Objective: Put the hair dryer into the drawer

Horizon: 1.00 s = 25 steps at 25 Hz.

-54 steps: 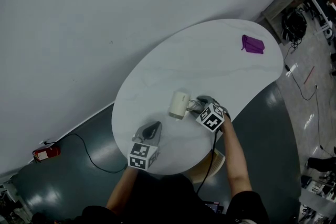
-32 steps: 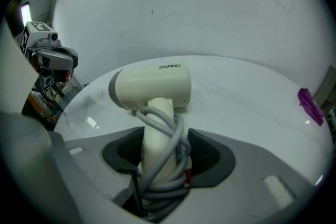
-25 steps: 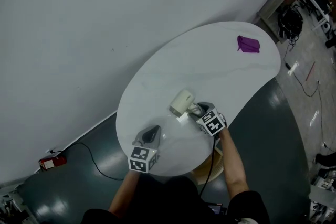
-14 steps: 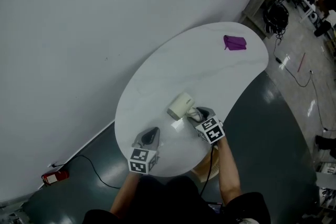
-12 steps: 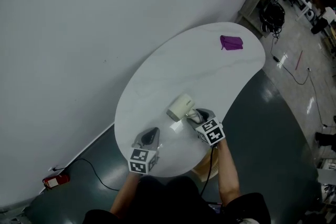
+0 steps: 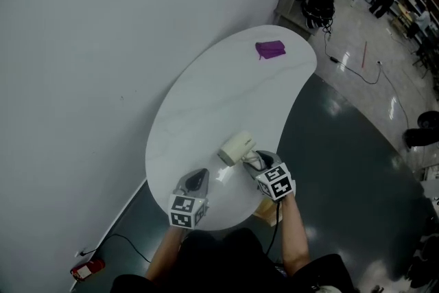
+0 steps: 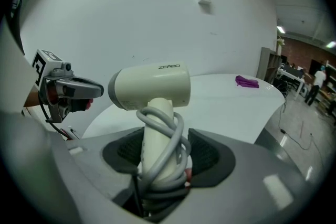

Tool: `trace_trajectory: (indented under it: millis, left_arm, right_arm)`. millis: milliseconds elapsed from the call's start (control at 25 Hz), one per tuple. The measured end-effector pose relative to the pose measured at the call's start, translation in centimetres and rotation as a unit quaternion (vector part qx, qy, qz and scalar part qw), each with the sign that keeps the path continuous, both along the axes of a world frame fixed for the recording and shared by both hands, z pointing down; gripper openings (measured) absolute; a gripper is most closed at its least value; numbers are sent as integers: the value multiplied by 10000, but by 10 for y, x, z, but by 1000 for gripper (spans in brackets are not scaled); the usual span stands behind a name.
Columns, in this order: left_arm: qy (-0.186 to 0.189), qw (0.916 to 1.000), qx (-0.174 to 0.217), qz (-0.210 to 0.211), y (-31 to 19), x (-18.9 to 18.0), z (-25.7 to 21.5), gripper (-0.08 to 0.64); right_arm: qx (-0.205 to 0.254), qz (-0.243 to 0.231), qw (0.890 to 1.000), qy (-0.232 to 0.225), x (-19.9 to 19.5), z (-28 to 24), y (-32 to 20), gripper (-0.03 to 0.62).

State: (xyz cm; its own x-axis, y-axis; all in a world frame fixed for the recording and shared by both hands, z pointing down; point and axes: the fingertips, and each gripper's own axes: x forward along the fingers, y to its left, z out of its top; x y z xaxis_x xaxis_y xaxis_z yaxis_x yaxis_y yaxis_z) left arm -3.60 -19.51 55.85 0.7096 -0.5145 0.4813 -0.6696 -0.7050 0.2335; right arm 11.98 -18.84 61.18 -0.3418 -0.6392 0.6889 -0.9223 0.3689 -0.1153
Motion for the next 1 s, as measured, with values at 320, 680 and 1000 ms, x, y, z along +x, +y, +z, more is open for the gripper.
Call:
trace_trajectory:
  millis: [320,680,1000]
  left_arm:
    - [129,9962,115,852,28,8,-13,5]
    - [306,9818,339,1842,79,3,-31,5]
    - [270,9678,341,2479,129,-4,-29,5]
  right_arm:
    - [97,941,9955,4,2,-19,54,244]
    - [343,2085,9774,-14,-15,-42,136,244]
    - [310,2926,9557,26,-28,-43,211,244]
